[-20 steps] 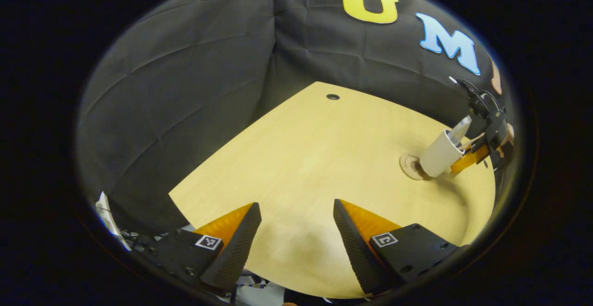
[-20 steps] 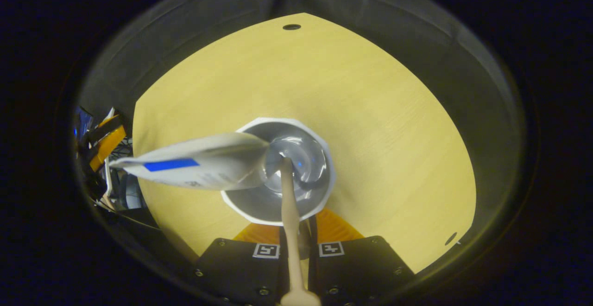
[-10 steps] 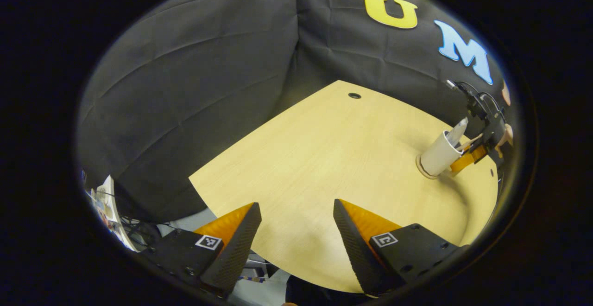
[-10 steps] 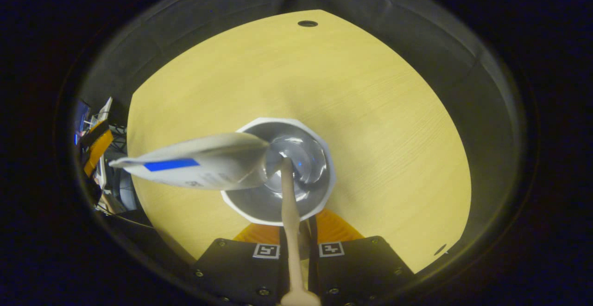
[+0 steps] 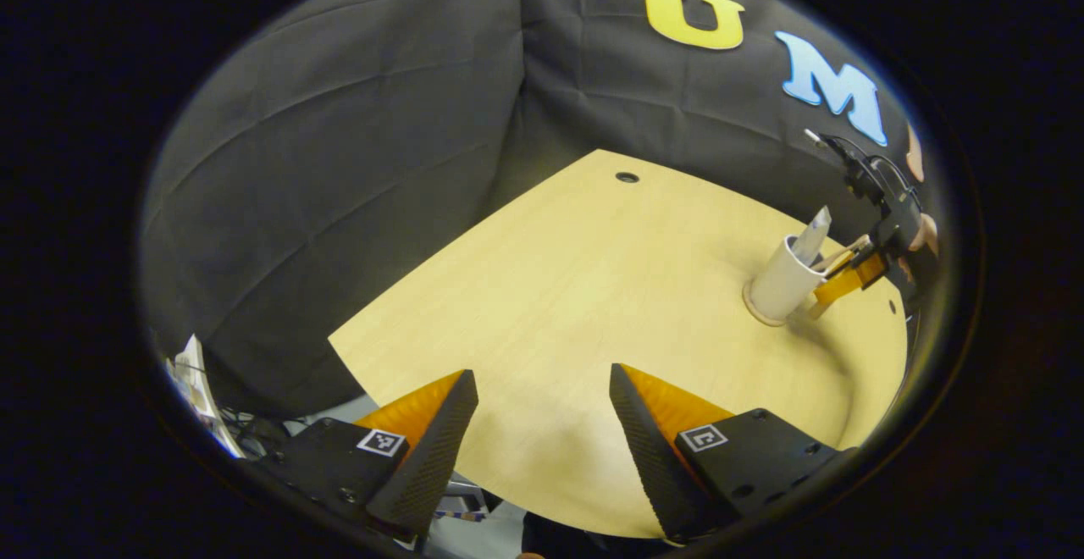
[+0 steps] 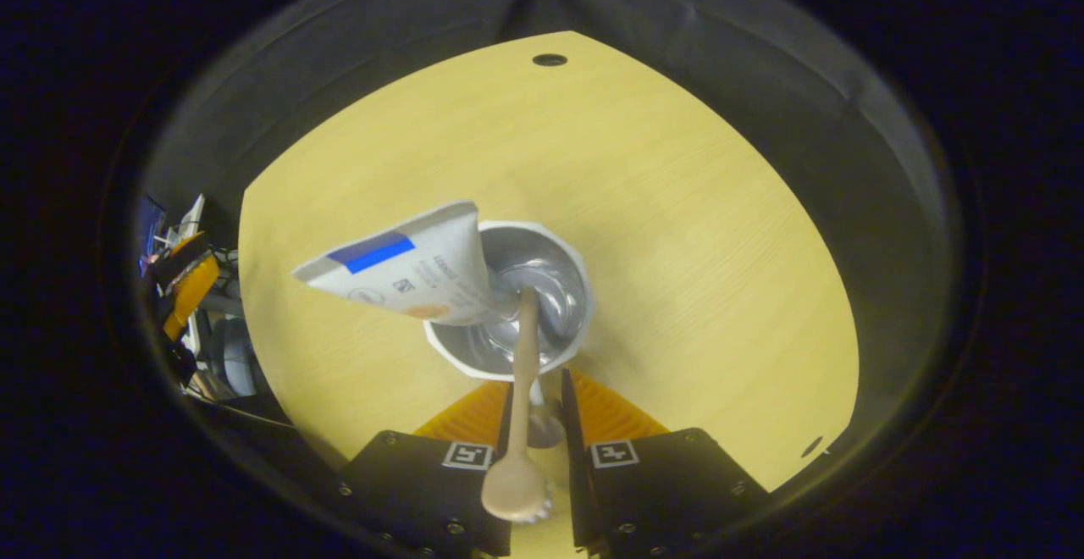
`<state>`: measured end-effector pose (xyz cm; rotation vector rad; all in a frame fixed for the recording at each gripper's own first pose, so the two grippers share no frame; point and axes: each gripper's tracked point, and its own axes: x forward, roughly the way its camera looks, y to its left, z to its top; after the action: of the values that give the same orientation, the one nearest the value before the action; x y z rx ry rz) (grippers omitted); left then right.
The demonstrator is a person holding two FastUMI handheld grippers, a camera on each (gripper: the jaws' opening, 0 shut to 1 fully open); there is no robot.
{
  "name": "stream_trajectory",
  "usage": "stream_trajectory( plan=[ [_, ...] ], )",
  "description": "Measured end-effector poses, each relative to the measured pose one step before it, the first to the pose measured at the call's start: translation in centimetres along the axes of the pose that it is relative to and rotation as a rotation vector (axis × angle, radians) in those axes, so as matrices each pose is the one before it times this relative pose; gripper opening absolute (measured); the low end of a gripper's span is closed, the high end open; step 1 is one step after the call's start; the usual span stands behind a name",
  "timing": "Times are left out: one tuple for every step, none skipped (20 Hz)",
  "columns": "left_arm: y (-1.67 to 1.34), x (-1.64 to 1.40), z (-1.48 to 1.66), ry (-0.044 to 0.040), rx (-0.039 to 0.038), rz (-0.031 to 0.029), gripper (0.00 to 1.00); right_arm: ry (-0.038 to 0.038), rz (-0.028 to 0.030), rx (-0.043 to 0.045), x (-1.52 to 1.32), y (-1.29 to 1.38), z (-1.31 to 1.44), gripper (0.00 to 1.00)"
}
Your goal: Put the toothbrush and toothpaste on the desktop into the cup, then pick up the cup and place it on the coaster on the desktop.
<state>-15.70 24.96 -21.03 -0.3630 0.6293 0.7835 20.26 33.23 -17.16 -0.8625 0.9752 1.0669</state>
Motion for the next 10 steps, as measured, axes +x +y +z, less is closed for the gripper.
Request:
stream_trajectory(
  plan=[
    [-0.457,-0.018,0.461,-0.00622,0.01229,-0.01048,1.0,-0.01645,0.00005,0.01532,-0.278,0.113,-0.277,0.28],
    [-0.551,0.055,0.605,-0.00891,0.0162,-0.00975,1.0,-0.01537,-0.00114,0.01459,-0.492,-0.036,-0.168,0.28],
    [-0.521,0.145,0.542,-0.01123,0.01528,-0.01659,1.0,-0.01675,-0.00314,0.019,-0.563,-0.018,-0.298,0.28],
    [-0.78,0.138,0.679,-0.01043,0.01419,-0.01962,1.0,-0.01906,-0.0041,0.02255,-0.651,0.033,-0.268,0.28],
    [-0.784,0.278,0.63,-0.01152,0.01414,-0.02184,1.0,-0.01885,-0.0067,0.01925,-0.693,0.009,-0.402,0.27],
    [-0.968,0.281,0.885,-0.01325,0.0157,-0.02538,1.0,-0.01587,-0.01693,0.0132,-0.72,-0.232,-0.484,0.27],
    [-0.926,0.374,0.855,-0.01477,0.01835,-0.027,1.0,-0.01786,-0.02453,0.0092,-0.806,-0.332,-0.616,0.27],
    [-1.046,0.438,1.054,-0.01123,0.02206,-0.02865,1.0,-0.01808,-0.02423,0.01358,-0.818,-0.491,-0.571,0.27],
    [-0.928,0.475,1.012,-0.01421,0.02543,-0.02666,1.0,-0.01606,-0.01904,0.02477,-1.066,-0.433,-0.718,0.27],
    [-0.92,0.394,1.099,-0.01863,0.02683,-0.02507,1.0,-0.01754,-0.01575,0.03036,-1.109,-0.385,-0.595,0.27]
  ],
)
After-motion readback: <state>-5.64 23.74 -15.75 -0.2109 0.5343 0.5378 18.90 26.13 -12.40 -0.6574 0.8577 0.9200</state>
